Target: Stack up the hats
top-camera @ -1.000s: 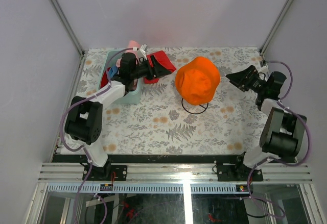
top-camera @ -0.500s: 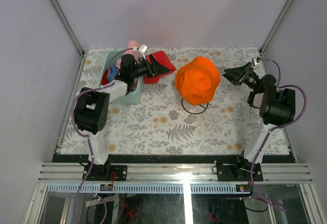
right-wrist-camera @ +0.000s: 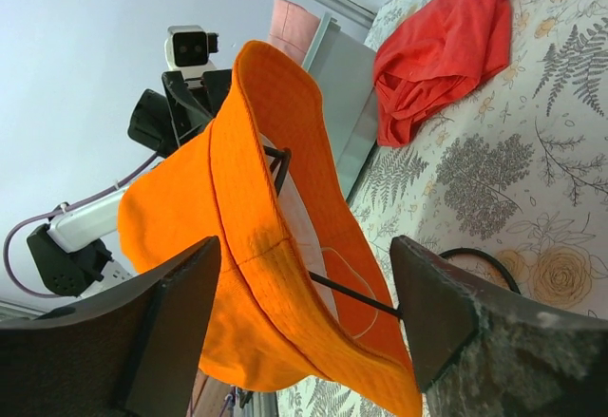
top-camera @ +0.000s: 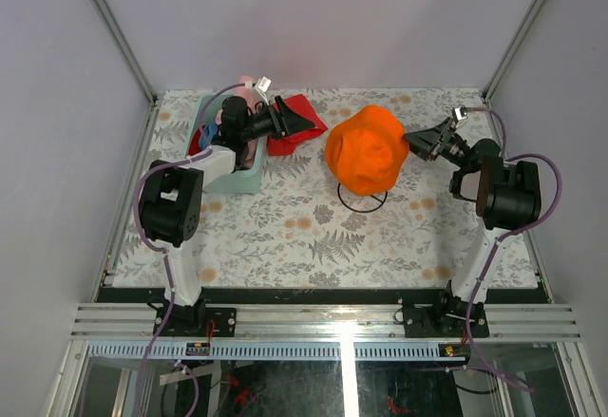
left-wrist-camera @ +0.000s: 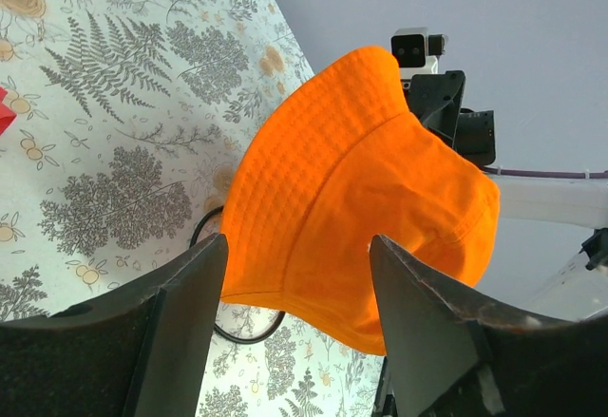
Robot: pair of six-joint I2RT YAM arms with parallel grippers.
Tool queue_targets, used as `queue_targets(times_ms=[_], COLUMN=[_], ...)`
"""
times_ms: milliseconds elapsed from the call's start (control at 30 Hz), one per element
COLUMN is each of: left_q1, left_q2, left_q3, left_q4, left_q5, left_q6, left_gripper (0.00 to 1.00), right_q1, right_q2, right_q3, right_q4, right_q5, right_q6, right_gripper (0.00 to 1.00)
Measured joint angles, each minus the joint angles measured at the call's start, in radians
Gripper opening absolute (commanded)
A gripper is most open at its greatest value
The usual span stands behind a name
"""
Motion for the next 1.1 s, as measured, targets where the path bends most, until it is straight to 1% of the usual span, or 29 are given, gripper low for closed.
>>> queue_targets(times_ms=[67, 200, 267, 600, 700, 900, 1100], left_q1=[0.0, 0.0, 0.0, 0.0, 0.0, 0.0, 0.0], left_q2=[0.012, 0.026, 0.026, 0.026, 0.026, 0.026, 0.026], left_q3=[0.0, 0.0, 0.0, 0.0, -0.002, -0.025, -0.097], left_q4=[0.002, 0.002, 0.004, 0.021, 0.023, 0.054, 0.092], left_q5=[0.0, 0.0, 0.0, 0.0, 0.002, 0.012, 0.024], left_q6=[-0.004, -0.013, -0.014, -0.031, -0.036, -0.047, -0.062], left_gripper=[0.61, 0.62, 0.61, 0.62, 0.62, 0.62, 0.62], right_q1=[0.0, 0.0, 0.0, 0.003, 0.005, 0.008, 0.008], right_q2=[0.0, 0.0, 0.0, 0.0, 0.0, 0.0, 0.0], right_q3=[-0.009, -0.026, -0.032, -0.034, -0.035, -0.044, -0.048], right_q4=[0.002, 0.003, 0.003, 0.004, 0.004, 0.004, 0.005], right_q5=[0.0, -0.001, -0.001, 0.0, 0.0, 0.011, 0.056], right_q6=[-0.003, -0.008, -0.01, -0.01, -0.009, 0.002, 0.068], right_gripper=[0.69, 0.61, 0.55, 0.17, 0.01, 0.0, 0.0])
